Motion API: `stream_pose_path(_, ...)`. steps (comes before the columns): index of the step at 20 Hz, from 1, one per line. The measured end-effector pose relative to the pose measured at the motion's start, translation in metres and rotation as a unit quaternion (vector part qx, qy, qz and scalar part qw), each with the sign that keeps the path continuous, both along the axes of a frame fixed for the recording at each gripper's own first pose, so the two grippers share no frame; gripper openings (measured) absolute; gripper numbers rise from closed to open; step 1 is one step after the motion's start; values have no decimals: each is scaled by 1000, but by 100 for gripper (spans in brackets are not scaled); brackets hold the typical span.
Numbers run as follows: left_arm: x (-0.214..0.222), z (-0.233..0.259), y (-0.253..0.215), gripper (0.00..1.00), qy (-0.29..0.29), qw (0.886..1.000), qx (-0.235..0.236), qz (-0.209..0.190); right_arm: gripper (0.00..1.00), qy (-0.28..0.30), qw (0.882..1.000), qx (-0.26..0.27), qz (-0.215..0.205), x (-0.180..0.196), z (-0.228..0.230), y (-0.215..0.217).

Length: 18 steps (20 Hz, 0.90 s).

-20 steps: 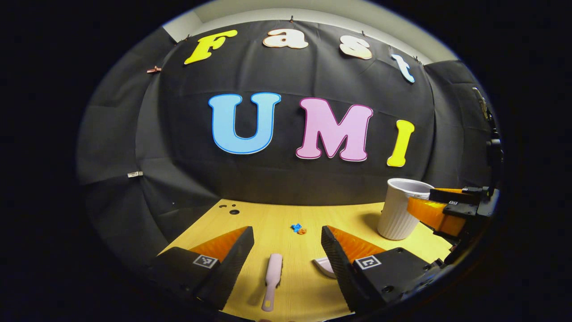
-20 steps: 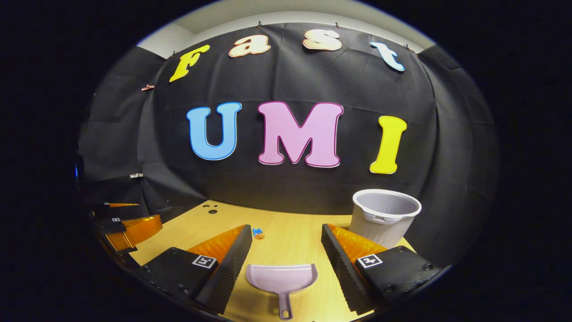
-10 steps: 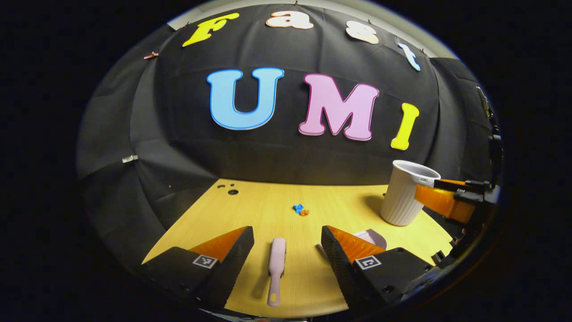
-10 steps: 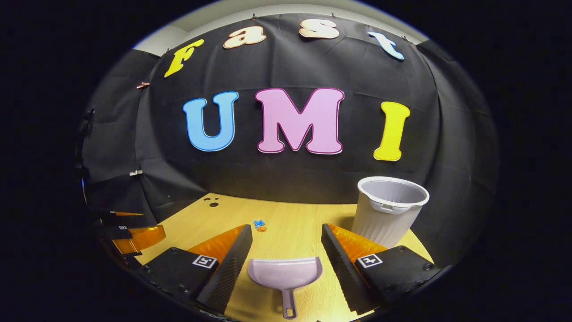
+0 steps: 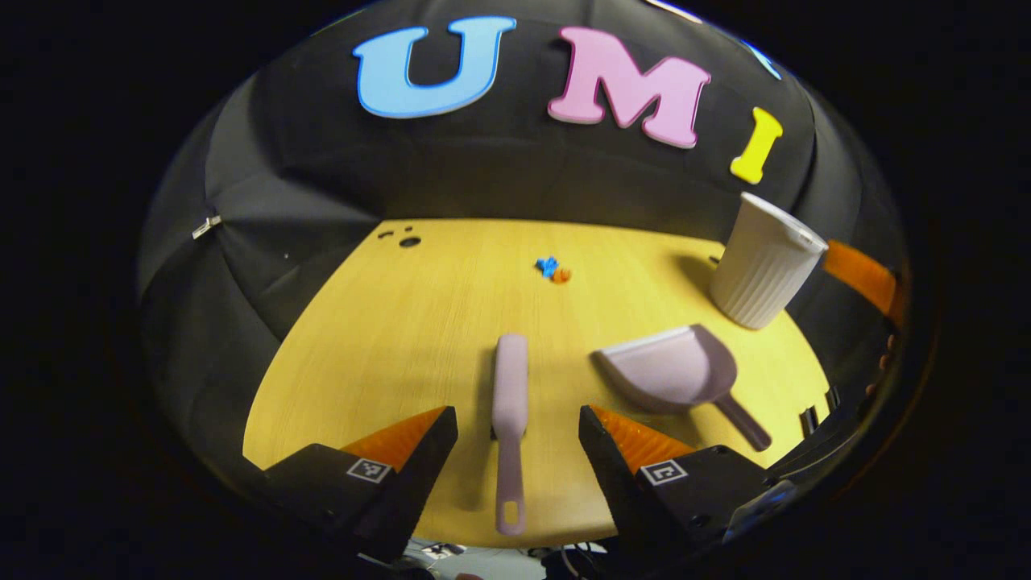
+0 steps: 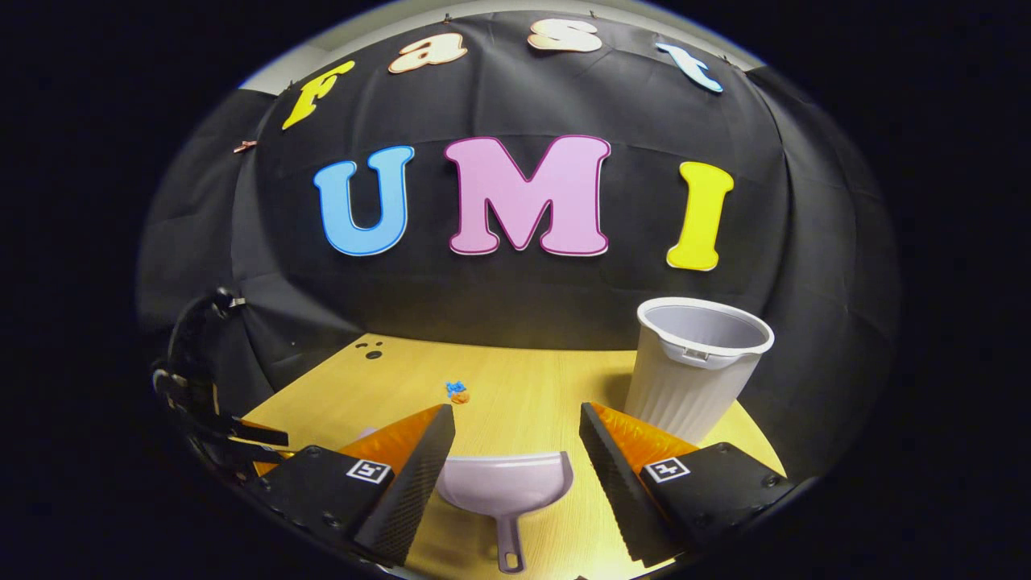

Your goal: Pick up the small broom and dustpan from the desktop, sweep the trash into the dustpan with the broom, and then empty the trash into the garbage bin.

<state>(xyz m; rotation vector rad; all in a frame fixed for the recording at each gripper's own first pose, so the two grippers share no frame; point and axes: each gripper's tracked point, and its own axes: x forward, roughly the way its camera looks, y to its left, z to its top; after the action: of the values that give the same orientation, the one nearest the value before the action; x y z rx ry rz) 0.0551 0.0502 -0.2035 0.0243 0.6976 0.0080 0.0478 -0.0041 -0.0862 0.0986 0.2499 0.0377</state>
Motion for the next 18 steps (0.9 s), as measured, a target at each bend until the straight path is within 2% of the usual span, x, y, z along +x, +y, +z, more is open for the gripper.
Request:
stream_pose_path(2, 3, -23, 7, 96, 40, 999, 14, 0, 98, 10, 1000, 3, -5, 0, -8, -3)
stream_pose_path(6, 16, -55, 7, 96, 100, 995, 8, -4, 98, 29, 1000, 8, -4, 2, -26, -4)
stream_pose_path(12, 37, -84, 6, 94, 148, 989, 21, -15, 98, 49, 999, 15, -3, 5, -39, -1)
stream_pose_path(18, 35, -106, 8, 88, 181, 983, 22, -11, 98, 73, 997, 24, -5, 3, -52, -2)
